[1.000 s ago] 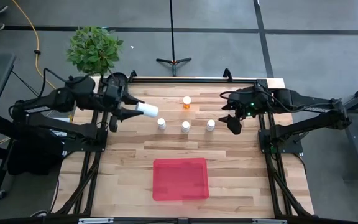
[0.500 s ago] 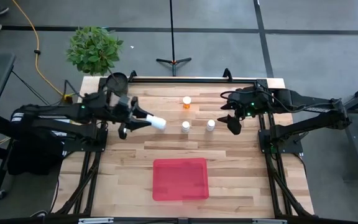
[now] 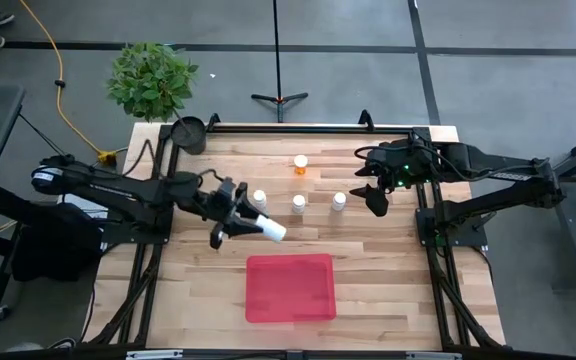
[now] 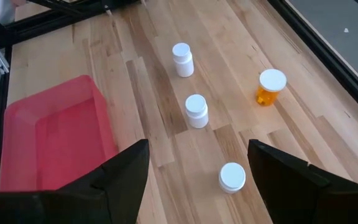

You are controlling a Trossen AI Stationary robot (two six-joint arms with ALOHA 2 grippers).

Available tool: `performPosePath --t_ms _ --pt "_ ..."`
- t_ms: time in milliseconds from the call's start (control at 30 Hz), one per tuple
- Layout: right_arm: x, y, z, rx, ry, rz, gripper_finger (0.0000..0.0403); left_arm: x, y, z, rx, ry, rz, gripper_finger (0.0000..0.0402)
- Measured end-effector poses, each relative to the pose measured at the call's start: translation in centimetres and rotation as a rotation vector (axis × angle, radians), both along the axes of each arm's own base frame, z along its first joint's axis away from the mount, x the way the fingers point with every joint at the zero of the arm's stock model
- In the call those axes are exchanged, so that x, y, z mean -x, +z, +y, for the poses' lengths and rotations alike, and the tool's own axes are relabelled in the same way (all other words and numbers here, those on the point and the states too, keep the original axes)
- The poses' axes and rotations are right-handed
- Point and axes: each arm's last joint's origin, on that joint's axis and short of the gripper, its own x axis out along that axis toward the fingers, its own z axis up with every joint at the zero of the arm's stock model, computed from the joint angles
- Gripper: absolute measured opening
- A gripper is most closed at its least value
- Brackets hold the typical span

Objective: Pick and place pill bottles into a basket
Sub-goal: Put the white medicine bottle into the red container

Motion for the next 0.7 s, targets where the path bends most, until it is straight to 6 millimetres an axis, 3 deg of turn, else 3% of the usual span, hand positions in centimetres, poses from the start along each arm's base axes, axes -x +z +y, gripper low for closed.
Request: performPosePath --t_ms 233,700 --pt "0.0 0.1 0.0 0.001 0.0 -0.007 0.0263 -1.0 -0.4 -1.1 -0.011 -0.003 0.055 0.0198" --pt "0.0 0.0 0.0 -0.003 0.003 -0.007 0.0263 -4.7 6.4 -2.3 -0.26 -0.038 0.297 0.0198"
